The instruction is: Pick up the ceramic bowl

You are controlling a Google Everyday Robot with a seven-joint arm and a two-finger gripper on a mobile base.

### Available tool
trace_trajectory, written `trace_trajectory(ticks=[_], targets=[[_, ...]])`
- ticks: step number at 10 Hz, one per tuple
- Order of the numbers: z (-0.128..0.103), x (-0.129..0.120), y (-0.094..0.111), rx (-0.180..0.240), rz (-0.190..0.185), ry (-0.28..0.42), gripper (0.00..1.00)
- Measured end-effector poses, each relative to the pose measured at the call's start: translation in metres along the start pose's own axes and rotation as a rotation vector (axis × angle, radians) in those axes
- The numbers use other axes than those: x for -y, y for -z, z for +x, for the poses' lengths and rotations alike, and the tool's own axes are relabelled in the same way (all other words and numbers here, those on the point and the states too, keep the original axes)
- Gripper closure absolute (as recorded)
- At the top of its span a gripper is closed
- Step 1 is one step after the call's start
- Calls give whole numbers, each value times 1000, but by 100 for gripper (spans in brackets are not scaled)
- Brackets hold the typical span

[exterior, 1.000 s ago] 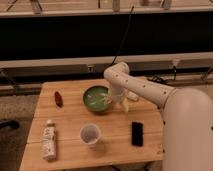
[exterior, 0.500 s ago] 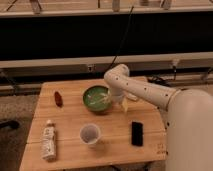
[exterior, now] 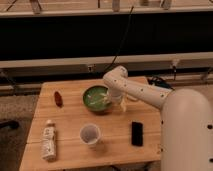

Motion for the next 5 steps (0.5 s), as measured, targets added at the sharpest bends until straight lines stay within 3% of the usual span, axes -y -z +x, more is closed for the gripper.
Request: trace_trajectory(ticks=[3, 5], targets=[[2, 6, -1, 19, -4, 5, 60], [4, 6, 1, 62, 1, 11, 82]])
